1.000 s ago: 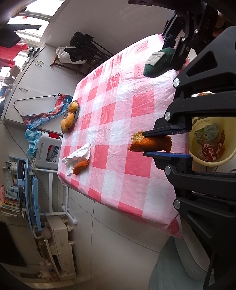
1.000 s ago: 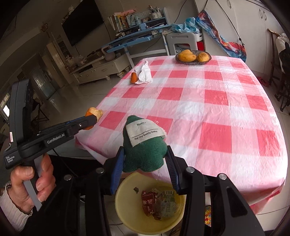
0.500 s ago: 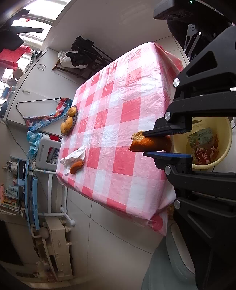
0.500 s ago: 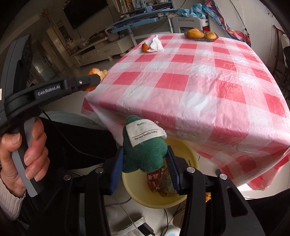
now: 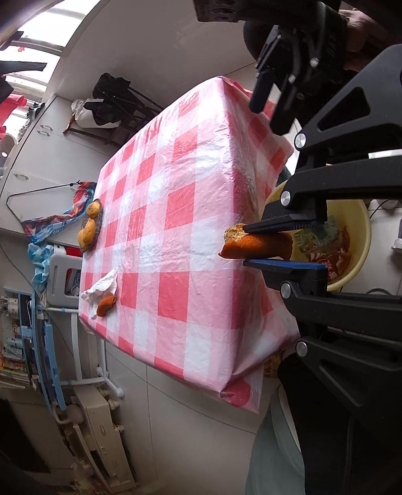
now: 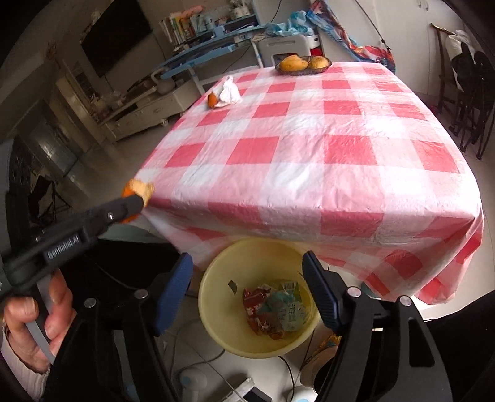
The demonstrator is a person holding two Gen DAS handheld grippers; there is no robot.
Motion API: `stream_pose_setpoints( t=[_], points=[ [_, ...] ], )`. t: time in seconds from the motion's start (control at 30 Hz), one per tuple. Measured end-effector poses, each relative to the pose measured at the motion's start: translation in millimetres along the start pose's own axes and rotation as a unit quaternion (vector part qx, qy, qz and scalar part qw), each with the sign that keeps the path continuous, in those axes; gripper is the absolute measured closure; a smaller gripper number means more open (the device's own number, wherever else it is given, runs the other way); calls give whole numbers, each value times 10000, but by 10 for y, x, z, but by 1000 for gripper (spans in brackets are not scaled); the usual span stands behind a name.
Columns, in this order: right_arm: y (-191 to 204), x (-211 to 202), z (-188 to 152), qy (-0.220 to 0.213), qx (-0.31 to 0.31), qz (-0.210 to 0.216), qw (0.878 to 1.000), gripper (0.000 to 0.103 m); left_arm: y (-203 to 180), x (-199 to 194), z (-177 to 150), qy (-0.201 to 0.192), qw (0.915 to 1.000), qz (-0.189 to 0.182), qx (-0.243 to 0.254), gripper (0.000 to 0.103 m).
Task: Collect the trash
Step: 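Carry the bread and plush toy to the yellow bucket and open both grippers, then grasp the white tissue with the right gripper while the left gripper approaches the bread stick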
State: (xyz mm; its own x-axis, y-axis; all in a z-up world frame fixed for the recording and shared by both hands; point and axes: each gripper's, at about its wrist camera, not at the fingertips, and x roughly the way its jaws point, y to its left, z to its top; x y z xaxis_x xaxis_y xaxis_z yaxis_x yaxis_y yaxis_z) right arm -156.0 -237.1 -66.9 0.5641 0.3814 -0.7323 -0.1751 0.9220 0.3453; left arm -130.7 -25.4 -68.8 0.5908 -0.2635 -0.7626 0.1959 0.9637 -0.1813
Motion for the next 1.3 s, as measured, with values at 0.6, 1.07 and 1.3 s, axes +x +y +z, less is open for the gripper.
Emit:
stream_pose_setpoints(
  t=[0.6,1.07,1.3],
  points=[
    [19,-83,181,-391,131,122,9991,23,397,-329,272,-1018,9882,765,-856,41],
    [245,637,1266,-279,-507,155,9982,23,929,91,1184,-972,9777,959,-1598,39],
    [378,1563,2130,-39,-631,163,9979,39,1166,628,1729,-742,9757,1040,-1780,34]
  ],
)
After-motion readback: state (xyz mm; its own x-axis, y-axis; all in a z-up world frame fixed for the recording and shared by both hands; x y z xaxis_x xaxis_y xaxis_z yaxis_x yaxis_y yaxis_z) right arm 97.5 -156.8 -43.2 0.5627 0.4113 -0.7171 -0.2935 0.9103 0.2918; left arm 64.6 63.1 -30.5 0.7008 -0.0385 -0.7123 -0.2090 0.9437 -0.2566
